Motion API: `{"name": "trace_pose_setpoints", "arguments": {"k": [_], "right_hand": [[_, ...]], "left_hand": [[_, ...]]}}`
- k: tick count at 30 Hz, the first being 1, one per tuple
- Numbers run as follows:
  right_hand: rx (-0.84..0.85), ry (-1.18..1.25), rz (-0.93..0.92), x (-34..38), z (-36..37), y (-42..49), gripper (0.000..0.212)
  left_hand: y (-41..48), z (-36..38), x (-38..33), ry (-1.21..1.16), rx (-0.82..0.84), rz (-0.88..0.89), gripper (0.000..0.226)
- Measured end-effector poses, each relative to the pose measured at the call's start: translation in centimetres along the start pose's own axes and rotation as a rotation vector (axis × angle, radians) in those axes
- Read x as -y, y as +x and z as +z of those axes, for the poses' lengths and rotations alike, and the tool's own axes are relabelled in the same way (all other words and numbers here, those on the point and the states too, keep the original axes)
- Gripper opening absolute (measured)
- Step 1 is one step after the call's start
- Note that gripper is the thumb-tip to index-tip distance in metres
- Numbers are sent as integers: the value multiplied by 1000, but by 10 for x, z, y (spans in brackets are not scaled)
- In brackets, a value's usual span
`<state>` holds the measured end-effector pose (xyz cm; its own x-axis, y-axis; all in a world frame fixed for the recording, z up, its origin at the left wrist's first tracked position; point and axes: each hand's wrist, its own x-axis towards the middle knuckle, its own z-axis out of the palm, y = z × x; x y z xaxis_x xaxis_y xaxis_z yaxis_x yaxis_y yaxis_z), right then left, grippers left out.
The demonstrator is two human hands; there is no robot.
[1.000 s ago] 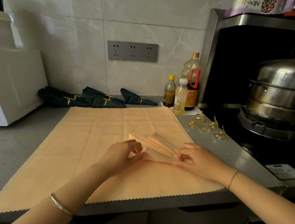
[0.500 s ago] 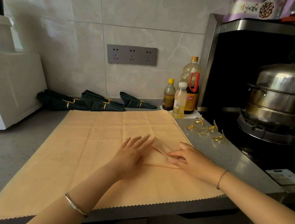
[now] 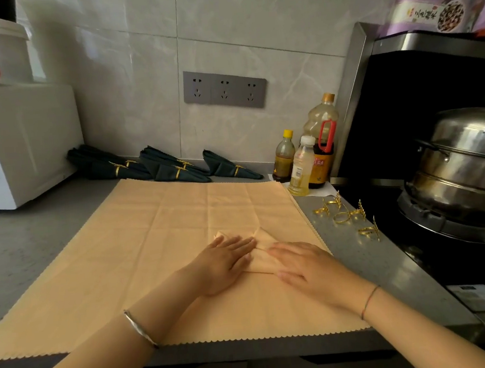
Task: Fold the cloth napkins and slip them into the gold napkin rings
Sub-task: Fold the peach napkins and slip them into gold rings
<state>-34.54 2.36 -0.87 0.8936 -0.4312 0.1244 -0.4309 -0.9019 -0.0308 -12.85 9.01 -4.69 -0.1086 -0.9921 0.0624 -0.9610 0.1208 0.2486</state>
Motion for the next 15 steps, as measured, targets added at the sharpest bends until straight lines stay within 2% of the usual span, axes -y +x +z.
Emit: {"name": "trace_pose_setpoints", "arguments": {"k": [2,7,15], "right_hand": [[50,-87,-15,7,0,4,51],[52,-111,33,15,-1,25,55],[-82,-229,107,21,21,39,47]], "left_hand": [[1,-1,0,-11,10,-7,48],[3,-7,-2,-65,24,-40,47],[0,-14,-8,-263,32,-97,45]]}}
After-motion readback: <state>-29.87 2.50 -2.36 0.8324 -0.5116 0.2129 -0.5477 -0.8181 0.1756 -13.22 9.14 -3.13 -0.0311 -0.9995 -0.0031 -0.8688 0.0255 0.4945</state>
